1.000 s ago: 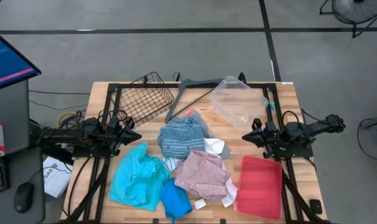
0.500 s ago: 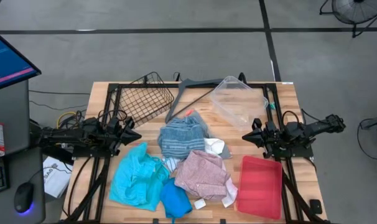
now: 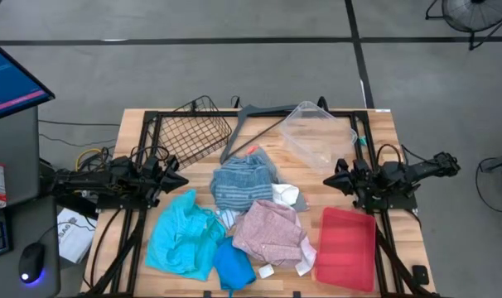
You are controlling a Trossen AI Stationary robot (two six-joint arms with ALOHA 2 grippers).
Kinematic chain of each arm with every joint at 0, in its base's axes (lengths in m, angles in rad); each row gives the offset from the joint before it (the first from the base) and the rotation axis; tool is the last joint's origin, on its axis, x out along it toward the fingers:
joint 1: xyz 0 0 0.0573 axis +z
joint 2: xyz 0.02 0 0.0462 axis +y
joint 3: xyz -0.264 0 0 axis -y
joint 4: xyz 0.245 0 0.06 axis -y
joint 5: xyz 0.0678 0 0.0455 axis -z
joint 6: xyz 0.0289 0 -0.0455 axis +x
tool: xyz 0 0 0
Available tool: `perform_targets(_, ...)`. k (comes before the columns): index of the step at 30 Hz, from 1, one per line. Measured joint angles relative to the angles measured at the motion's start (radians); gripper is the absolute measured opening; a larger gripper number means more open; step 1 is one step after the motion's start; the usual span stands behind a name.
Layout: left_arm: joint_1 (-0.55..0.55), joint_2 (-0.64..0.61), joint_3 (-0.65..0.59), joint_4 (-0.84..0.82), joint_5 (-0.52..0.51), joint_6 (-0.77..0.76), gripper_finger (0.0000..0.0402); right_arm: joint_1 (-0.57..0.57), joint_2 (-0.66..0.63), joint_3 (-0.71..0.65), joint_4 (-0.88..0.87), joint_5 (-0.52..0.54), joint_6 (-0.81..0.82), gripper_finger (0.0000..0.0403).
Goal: Pick & Place Cloths
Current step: Put the pink polo shirt into the wire basket
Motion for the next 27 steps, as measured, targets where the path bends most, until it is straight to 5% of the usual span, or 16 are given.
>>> perform_targets(6, 0.000, 0.000, 0.000, 0.000, 0.000, 0.000, 0.0002, 0.000, 0.000, 0.000, 0.092, 0.001, 0.297, 0.0017)
perform_targets(12, 0.000, 0.000, 0.000, 0.000, 0.000, 0.000, 0.0002, -0.001, 0.000, 0.000, 0.208, 0.056, 0.399, 0.0017)
perform_targets(22, 0.000, 0.000, 0.000, 0.012, 0.000, -0.001, 0.0002, -0.001, -0.001, 0.003, 0.483, 0.179, 0.236, 0.0017)
perform_targets(27, 0.000, 0.000, 0.000, 0.109, -0.010, -0.004, 0.0002, 0.000, 0.009, 0.097, 0.462, 0.188, 0.122, 0.0032)
